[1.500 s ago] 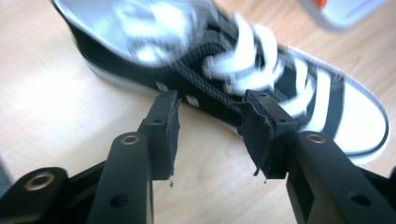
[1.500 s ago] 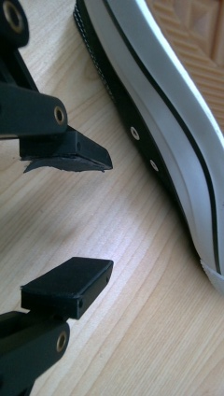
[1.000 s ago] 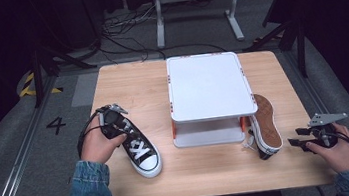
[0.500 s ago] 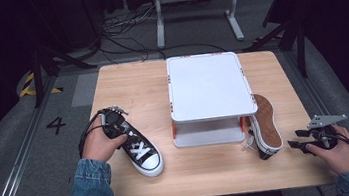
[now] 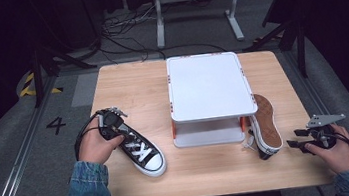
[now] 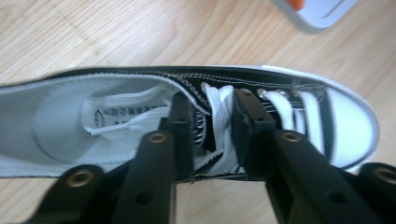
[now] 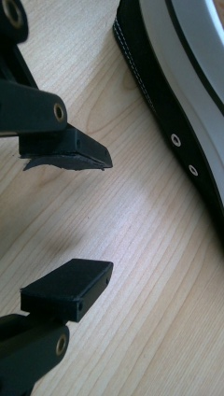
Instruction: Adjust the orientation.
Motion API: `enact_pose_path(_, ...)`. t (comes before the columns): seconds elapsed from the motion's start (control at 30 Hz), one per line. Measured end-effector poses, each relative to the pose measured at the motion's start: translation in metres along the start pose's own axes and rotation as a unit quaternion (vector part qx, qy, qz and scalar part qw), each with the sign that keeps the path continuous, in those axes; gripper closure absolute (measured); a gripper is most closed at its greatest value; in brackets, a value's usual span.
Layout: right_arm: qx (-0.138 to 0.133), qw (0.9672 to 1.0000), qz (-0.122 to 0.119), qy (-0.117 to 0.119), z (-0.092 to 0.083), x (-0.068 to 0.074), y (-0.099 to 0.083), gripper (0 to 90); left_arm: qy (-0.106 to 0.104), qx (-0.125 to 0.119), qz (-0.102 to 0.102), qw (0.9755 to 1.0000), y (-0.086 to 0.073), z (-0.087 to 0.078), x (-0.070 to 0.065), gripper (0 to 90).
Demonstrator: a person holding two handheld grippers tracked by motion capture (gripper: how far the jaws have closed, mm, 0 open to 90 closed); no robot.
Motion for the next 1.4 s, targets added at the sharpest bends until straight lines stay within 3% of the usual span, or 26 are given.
enact_pose_path(0.17, -0.002, 1.0, -0.003, 0.002, 0.001, -0.001, 0.003, 44.7, -0.006, -0.013, -0.001, 0.9999, 0.007, -0.005, -0.012, 80.1)
enact_pose_path(0.3, -0.001, 0.9999, -0.008, 0.005, 0.004, 0.0, 0.006, 44.7, 0.009, -0.054, -0.037, 0.9978, 0.015, -0.012, -0.01, 81.0)
enact_pose_path(0.37, 0.0, 0.9999, -0.011, 0.008, 0.005, 0.001, 0.007, 44.7, 0.019, -0.09, -0.077, 0.9928, 0.02, -0.016, -0.003, 81.1)
enact_pose_path(0.43, 0.0, 0.9999, -0.011, 0.007, 0.006, 0.001, 0.008, 44.7, 0.033, -0.12, -0.129, 0.9837, 0.022, -0.016, 0.008, 81.0)
enact_pose_path(0.47, 0.0, 0.9999, -0.011, 0.007, 0.006, 0.001, 0.008, 44.7, 0.04, -0.123, -0.146, 0.9808, 0.02, -0.014, 0.014, 80.8)
enact_pose_path(0.5, 0.0, 0.9999, -0.011, 0.007, 0.006, 0.001, 0.008, 44.7, 0.04, -0.123, -0.146, 0.9808, 0.02, -0.014, 0.014, 80.6)
enact_pose_path(0.53, 0.0, 0.9999, -0.011, 0.007, 0.006, 0.001, 0.008, 44.7, 0.045, -0.121, -0.167, 0.9775, 0.016, -0.01, 0.018, 80.6)
enact_pose_path(0.57, -0.001, 0.9999, -0.011, 0.009, 0.006, 0.001, 0.008, 44.7, 0.058, -0.116, -0.172, 0.9765, 0.013, -0.007, 0.023, 80.0)
enact_pose_path(0.6, -0.001, 0.9999, -0.012, 0.009, 0.006, 0.001, 0.008, 44.7, 0.068, -0.105, -0.19, 0.9738, 0.005, -0.006, 0.028, 78.9)
enact_pose_path(0.63, -0.001, 0.9999, -0.011, 0.008, 0.006, 0.001, 0.008, 44.7, 0.071, -0.099, -0.194, 0.9735, 0.001, -0.007, 0.029, 78.4)
enact_pose_path(0.73, -0.001, 0.9999, -0.012, 0.009, 0.007, 0.001, 0.009, 44.7, 0.074, -0.087, -0.194, 0.9744, -0.006, -0.011, 0.027, 78.5)
enact_pose_path(0.8, -0.001, 0.9999, -0.013, 0.011, 0.007, 0.002, 0.01, 44.7, 0.074, -0.072, -0.189, 0.9765, -0.012, -0.014, 0.024, 78.6)
enact_pose_path(0.83, -0.001, 0.9998, -0.015, 0.011, 0.008, 0.002, 0.01, 44.7, 0.07, -0.06, -0.183, 0.9787, -0.015, -0.017, 0.02, 78.6)
enact_pose_path(0.93, -0.001, 0.9998, -0.017, 0.011, 0.008, 0.002, 0.011, 44.7, 0.044, -0.049, -0.177, 0.9821, -0.019, -0.024, 0.008, 78.8)
enact_pose_path(1.07, -0.002, 0.9997, -0.019, 0.012, 0.008, 0.002, 0.013, 44.7, 0.01, -0.047, -0.167, 0.9847, -0.018, -0.033, -0.008, 80.3)
enact_pose_path(1.13, -0.002, 0.9997, -0.021, 0.012, 0.009, 0.002, 0.014, 44.7, 0.011, -0.032, -0.152, 0.9879, -0.018, -0.034, -0.016, 80.5)
enact_pose_path(1.17, -0.002, 0.9997, -0.022, 0.012, 0.01, 0.002, 0.015, 44.6, 0.012, -0.012, -0.143, 0.9895, -0.02, -0.033, -0.021, 80.6)
enact_pose_path(1.23, -0.002, 0.9996, -0.024, 0.014, 0.01, 0.002, 0.016, 44.6, 0.008, 0.006, -0.143, 0.9896, -0.023, -0.028, -0.024, 80.4)
enact_pose_path(1.4, -0.002, 0.9996, -0.024, 0.015, 0.011, 0.002, 0.016, 44.5, 0.02, 0.008, -0.142, 0.9897, -0.03, -0.021, -0.014, 77.7)
Point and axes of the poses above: each handheld gripper's, and its own axes: z roughly forward along the jaws, y roughly out of its top, x roughly to its left, the point moved 9 cm from there along z, roughly forward along the jaws, and after that the axes turned 2 degrees about y, right-handed, at the moved point
